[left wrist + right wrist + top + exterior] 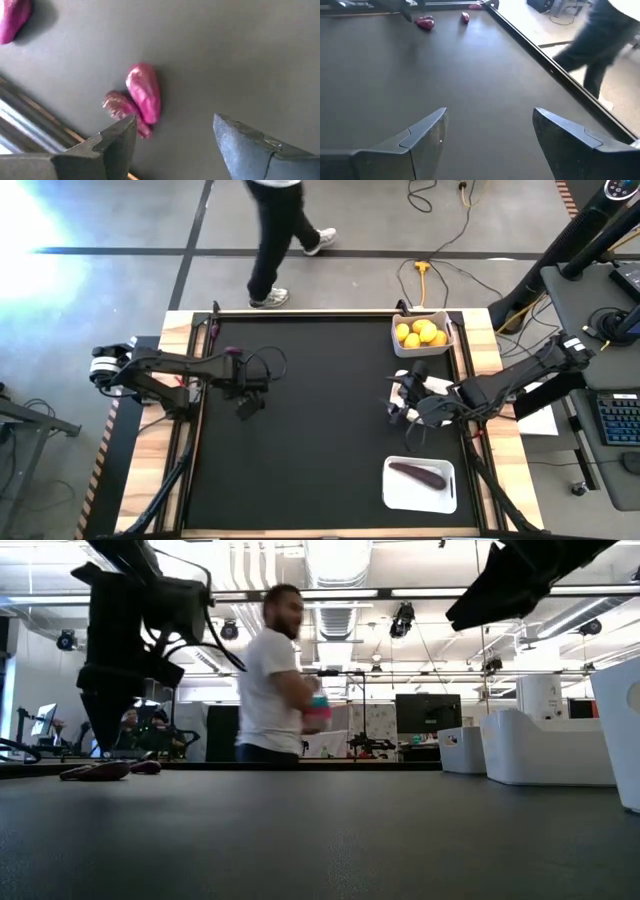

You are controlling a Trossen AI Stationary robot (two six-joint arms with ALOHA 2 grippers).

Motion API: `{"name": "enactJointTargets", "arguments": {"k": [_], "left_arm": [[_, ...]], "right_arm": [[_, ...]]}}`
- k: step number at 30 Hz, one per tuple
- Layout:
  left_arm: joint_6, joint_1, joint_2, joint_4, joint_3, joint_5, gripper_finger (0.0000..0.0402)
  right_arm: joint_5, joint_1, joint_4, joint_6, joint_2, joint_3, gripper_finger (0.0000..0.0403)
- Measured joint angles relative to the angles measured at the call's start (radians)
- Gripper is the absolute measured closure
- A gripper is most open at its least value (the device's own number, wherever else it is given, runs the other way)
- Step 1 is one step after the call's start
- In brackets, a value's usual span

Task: Sort produce into baskets
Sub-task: Put the eggplant into the bottom white bin

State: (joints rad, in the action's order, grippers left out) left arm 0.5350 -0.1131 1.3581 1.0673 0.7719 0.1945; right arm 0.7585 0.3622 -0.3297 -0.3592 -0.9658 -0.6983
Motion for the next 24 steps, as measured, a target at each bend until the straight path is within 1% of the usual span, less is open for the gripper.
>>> {"name": "enactJointTargets", "arguments": {"k": [4, 9, 14, 20, 24], "left_arm": [[-0.053, -0.037, 0.031, -0.031, -0.003, -0.003, 0.0157], [-0.128, -0.107, 0.09, -0.141, -0.013, 0.002, 0.0157], [-0.175, -0.168, 0.154, -0.132, -0.014, 0.006, 0.0157], [-0.238, -0.212, 0.161, -0.151, -0.029, 0.006, 0.0157], [-0.269, -0.263, 0.153, -0.193, -0.062, -0.038, 0.0157]], "right_arm": [[-0.001, 0.0, 0.007, 0.004, -0.01, 0.0, 0.0123], [-0.002, 0.0, 0.007, -0.022, -0.018, 0.0, 0.0123], [-0.004, 0.0, 0.005, -0.033, -0.026, 0.0, 0.0123], [-0.01, 0.0, 0.004, -0.034, -0.034, 0.0, 0.0132], [-0.029, 0.0, 0.0, -0.034, -0.04, 0.0, 0.0136]]}}
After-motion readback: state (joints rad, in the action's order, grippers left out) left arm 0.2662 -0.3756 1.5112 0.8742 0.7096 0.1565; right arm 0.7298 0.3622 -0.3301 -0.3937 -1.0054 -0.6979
